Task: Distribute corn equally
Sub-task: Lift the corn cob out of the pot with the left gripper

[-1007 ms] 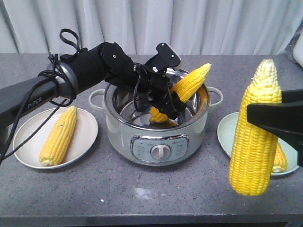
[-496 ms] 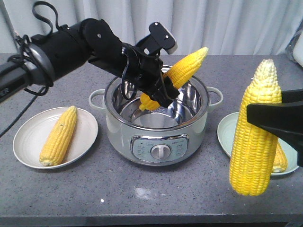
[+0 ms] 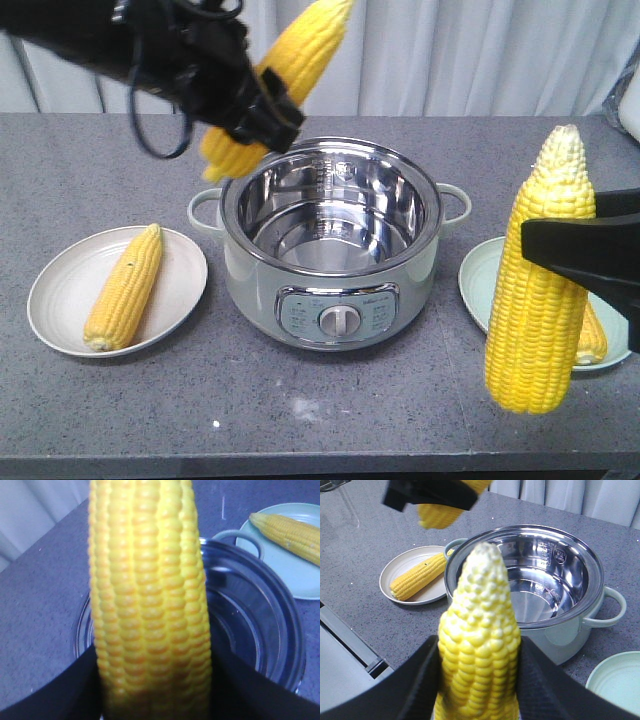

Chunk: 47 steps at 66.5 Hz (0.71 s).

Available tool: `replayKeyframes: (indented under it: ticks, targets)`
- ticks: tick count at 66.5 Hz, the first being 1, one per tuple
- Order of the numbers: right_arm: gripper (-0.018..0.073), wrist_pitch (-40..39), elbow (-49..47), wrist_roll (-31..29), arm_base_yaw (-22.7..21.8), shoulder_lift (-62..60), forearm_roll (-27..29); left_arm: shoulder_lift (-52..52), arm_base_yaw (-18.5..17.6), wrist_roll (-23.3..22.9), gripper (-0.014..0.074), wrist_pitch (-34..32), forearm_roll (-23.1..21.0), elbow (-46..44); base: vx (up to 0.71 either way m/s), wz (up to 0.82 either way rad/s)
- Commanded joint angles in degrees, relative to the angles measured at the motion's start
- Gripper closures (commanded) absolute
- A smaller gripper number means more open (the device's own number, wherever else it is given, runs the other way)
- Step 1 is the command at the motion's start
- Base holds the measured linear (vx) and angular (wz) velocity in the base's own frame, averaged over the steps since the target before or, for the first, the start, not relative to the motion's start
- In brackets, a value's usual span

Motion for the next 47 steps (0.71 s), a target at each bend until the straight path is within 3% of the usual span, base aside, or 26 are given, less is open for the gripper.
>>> replayKeyframes:
  ticks: [1, 12, 22, 36, 47]
  targets:
    - [0.0315, -3.1, -1.4, -0.6, -0.1, -0.4, 2.3, -8.2, -0.3, -3.1, 0.0325, -6.6, 1.6, 6.3, 0.00, 0.00]
    - [0.0315, -3.1, -1.4, -0.6, -0.1, -0.4, 2.3, -19.4, -0.3, -5.4, 0.0325, -13.5, 1.8, 20.9, 0.00, 0.00]
    - [0.0315, -3.1, -1.4, -0.6, -0.1, -0.4, 2.3, -28.4, -0.3, -6.1, 0.0325, -15.0, 1.9, 30.6, 0.00, 0.00]
    - [0.0315, -3.1, -1.4, -0.6, -0.1, -0.4, 2.3, -39.8, -0.3, -9.0, 0.0325, -15.4, 2.1, 39.6, 0.00, 0.00]
    - [0.0315, -3.1, -1.4, -0.6, -0.1, -0.4, 2.3, -48.1, -0.3, -12.8, 0.0325, -16.3, 4.9, 45.2, 0.00, 0.00]
